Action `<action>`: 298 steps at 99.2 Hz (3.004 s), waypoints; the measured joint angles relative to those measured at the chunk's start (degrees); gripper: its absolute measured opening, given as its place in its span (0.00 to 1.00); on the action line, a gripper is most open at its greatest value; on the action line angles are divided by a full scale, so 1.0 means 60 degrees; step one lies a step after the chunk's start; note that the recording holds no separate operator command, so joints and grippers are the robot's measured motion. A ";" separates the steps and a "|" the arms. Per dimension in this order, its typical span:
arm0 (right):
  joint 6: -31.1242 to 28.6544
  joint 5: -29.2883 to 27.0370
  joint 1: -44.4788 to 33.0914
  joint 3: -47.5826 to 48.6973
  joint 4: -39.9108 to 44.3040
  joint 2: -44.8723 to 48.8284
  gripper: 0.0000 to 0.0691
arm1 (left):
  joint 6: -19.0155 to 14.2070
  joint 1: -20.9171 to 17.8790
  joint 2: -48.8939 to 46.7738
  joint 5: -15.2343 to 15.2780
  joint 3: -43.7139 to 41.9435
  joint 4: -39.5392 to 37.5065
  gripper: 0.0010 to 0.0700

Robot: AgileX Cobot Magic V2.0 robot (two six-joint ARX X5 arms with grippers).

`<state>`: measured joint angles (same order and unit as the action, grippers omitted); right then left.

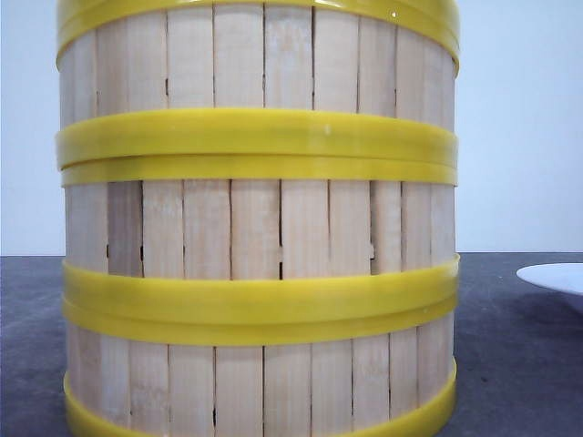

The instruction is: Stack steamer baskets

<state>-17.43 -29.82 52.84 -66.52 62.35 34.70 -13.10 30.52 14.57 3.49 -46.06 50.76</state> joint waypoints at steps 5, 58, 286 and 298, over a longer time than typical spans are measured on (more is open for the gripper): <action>0.0000 0.0000 0.0000 0.0000 0.0000 0.0000 0.02 | 0.0000 0.0000 0.0000 0.0000 0.0000 0.0000 0.03; 0.0000 0.0000 0.0000 0.0000 0.0000 0.0000 0.02 | 0.0018 0.0000 0.0000 0.0000 0.0000 0.0000 0.03; 0.0000 0.0000 0.0004 0.0000 -0.0004 0.0000 0.02 | 0.1541 -0.5147 -0.2386 0.0441 0.7180 -0.6255 0.03; 0.0000 0.0000 0.0004 0.0000 -0.0004 0.0000 0.02 | 0.1541 -0.5147 -0.2386 0.0441 0.7180 -0.6255 0.03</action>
<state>-17.43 -29.82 52.86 -66.52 62.33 34.70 -3.86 -0.36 0.25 6.13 -2.98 13.23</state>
